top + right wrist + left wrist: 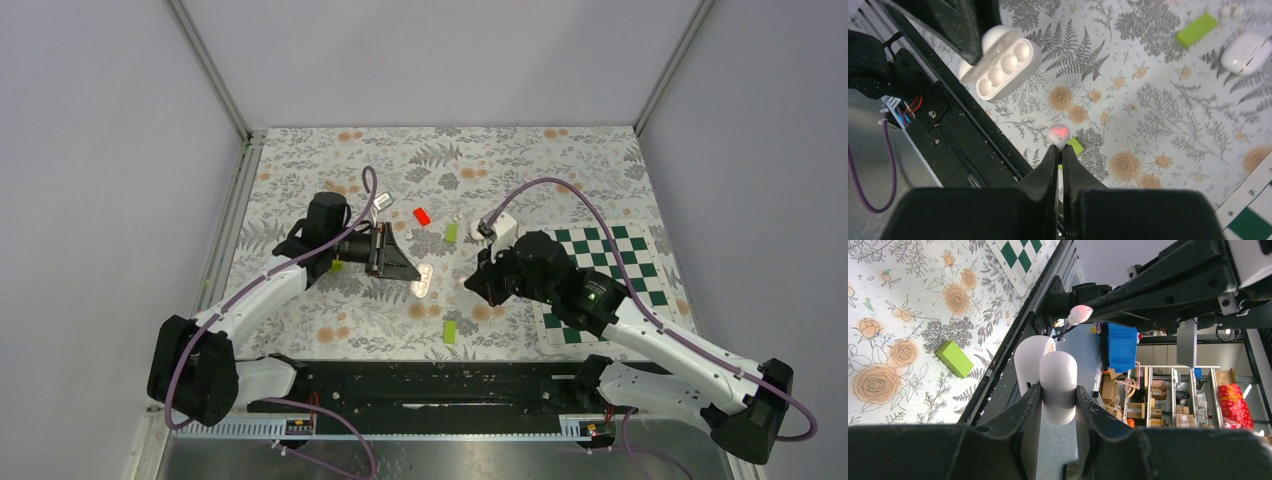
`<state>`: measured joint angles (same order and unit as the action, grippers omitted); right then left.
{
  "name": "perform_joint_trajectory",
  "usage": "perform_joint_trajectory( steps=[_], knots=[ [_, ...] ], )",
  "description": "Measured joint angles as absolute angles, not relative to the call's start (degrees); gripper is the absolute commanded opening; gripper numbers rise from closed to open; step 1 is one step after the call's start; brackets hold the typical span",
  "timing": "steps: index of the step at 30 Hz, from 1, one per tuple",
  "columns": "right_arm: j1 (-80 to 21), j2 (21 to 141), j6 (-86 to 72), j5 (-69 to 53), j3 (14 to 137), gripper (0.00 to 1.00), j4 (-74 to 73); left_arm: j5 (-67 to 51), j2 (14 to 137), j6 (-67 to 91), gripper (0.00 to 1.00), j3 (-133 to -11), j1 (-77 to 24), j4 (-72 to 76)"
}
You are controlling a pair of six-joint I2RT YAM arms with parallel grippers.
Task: Insert the wireless bluetooth earbuds into the charging case
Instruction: Insert the right earbud into the right side groove of the charging case.
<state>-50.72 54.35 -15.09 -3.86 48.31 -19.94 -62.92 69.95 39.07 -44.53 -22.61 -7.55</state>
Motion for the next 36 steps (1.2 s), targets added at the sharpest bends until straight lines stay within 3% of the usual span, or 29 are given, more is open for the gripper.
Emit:
perform_joint_trajectory(
  steps=[17, 27, 36],
  knots=[
    [-51.00, 47.03, 15.94, -15.31, 42.94, 0.00, -13.02, -71.00, 73.80, 40.12, 0.00, -44.93, -24.49, -8.56],
    [-51.03, 49.21, 30.59, -22.26, 47.77, 0.00, -19.99, -72.71, 79.85, 17.26, 0.00, -57.43, -30.44, -32.58],
    [-52.40, 45.47, 36.69, -23.66, 48.71, 0.00, -26.28, -72.62, 87.37, 10.52, 0.00, -59.44, -35.62, -40.53]
  ],
)
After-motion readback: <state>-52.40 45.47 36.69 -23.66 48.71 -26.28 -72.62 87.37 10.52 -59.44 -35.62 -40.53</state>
